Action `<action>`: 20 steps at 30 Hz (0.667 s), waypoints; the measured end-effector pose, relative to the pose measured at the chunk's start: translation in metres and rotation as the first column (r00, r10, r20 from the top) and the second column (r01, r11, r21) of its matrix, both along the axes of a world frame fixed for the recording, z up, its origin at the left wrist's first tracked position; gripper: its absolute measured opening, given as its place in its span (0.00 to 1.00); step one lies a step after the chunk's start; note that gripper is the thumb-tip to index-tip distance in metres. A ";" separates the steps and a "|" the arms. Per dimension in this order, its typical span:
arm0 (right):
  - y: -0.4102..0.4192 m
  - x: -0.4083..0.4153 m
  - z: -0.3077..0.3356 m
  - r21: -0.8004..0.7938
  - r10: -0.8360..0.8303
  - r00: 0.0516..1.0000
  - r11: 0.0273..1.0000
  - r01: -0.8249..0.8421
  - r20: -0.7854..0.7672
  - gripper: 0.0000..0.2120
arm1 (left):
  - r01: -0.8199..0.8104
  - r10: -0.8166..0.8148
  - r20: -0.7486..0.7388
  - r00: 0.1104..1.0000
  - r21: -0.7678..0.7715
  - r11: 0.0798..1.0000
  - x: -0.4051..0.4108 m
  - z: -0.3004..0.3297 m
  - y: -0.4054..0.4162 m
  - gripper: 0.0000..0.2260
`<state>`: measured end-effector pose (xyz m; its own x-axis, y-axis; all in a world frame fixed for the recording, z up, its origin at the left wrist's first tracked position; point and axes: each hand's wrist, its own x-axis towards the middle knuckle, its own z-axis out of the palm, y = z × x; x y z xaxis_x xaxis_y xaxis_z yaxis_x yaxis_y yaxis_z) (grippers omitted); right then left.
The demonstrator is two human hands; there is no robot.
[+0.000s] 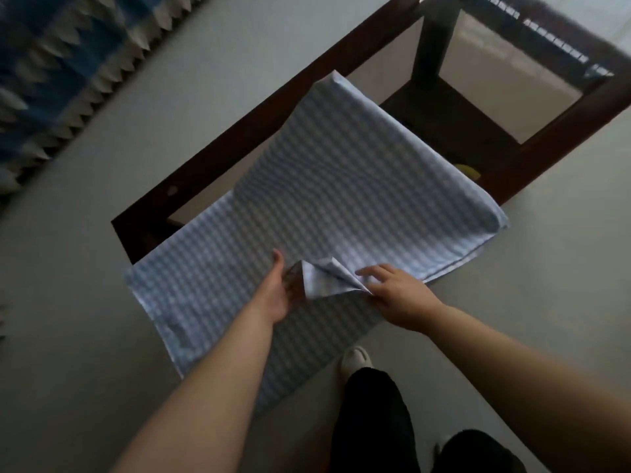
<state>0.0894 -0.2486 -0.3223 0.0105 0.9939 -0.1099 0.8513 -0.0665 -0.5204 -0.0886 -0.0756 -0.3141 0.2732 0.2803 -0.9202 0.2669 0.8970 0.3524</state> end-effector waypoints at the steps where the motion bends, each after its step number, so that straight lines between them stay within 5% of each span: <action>1: -0.003 -0.002 -0.007 0.079 0.005 1.000 0.997 -0.005 0.001 0.12 | 0.003 -0.003 -0.015 1.000 0.015 1.000 0.004 -0.005 0.003 0.36; 5: -0.011 -0.008 -0.031 0.315 0.044 0.999 0.948 -0.045 0.011 0.12 | -0.146 0.174 -0.140 0.975 0.194 0.970 0.010 -0.027 0.027 0.32; 9: -0.003 -0.014 -0.045 0.401 0.141 0.986 0.901 -0.166 0.093 0.16 | -0.033 0.129 -0.210 0.969 0.407 0.913 0.002 -0.046 0.046 0.20; 15: 0.028 -0.050 -0.050 0.522 0.226 0.958 0.804 -0.286 0.176 0.16 | 0.189 0.198 -0.376 0.905 0.772 0.606 -0.033 -0.036 0.050 0.15; 18: 0.050 -0.081 -0.039 0.421 0.353 0.921 0.819 -0.390 0.165 0.17 | 0.331 0.315 -0.496 0.809 0.827 0.454 -0.066 -0.026 0.052 0.14; 20: 0.060 -0.098 -0.035 0.194 0.413 0.903 0.882 -0.429 0.117 0.22 | 0.405 0.330 -0.579 0.746 0.787 0.465 -0.097 -0.023 0.051 0.14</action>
